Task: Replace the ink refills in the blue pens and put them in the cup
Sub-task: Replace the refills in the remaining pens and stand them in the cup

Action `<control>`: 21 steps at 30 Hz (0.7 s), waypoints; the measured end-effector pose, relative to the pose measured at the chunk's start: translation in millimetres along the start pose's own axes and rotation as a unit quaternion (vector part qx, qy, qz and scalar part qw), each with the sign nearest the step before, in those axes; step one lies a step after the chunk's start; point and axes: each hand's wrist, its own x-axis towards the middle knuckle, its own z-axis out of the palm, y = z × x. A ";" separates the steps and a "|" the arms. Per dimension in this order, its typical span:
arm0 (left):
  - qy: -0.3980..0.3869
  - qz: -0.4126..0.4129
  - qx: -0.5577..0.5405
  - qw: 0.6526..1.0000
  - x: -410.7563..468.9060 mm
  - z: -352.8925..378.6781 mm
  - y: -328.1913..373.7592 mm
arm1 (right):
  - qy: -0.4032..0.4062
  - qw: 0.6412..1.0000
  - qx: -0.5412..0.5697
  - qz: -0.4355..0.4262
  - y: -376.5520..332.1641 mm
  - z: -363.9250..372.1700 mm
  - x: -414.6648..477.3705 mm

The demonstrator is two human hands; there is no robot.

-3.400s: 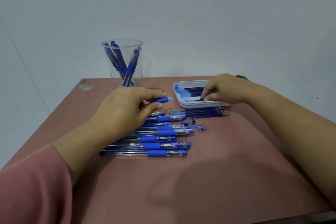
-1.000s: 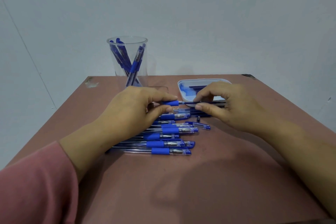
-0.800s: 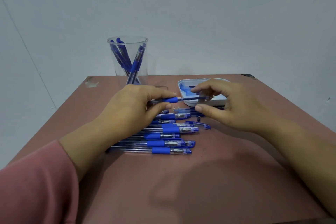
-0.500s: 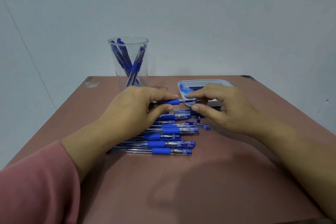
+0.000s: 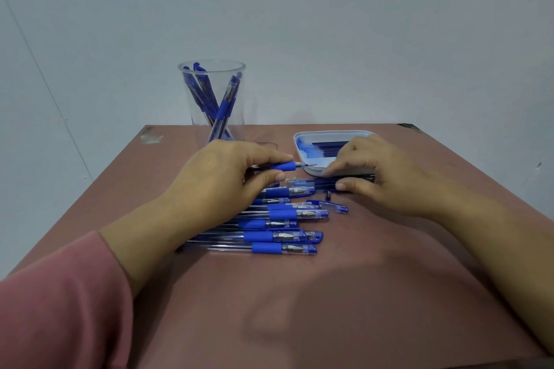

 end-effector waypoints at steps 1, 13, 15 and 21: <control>-0.002 -0.001 -0.003 1.000 -0.2 0.3 -0.1 | -0.021 1.000 -0.008 0.004 0.4 0.9 -0.1; -0.002 -0.002 -0.006 1.000 0.2 0.3 -0.9 | 0.050 0.998 0.047 0.016 -16.6 -0.5 -0.4; -0.002 -0.002 -0.004 1.000 0.1 -0.2 -0.8 | 0.117 0.986 0.119 0.026 -22.0 -2.9 -0.9; 0.000 0.006 -0.014 1.000 0.3 -0.6 1.2 | 0.119 0.967 0.222 0.029 -31.1 4.1 1.8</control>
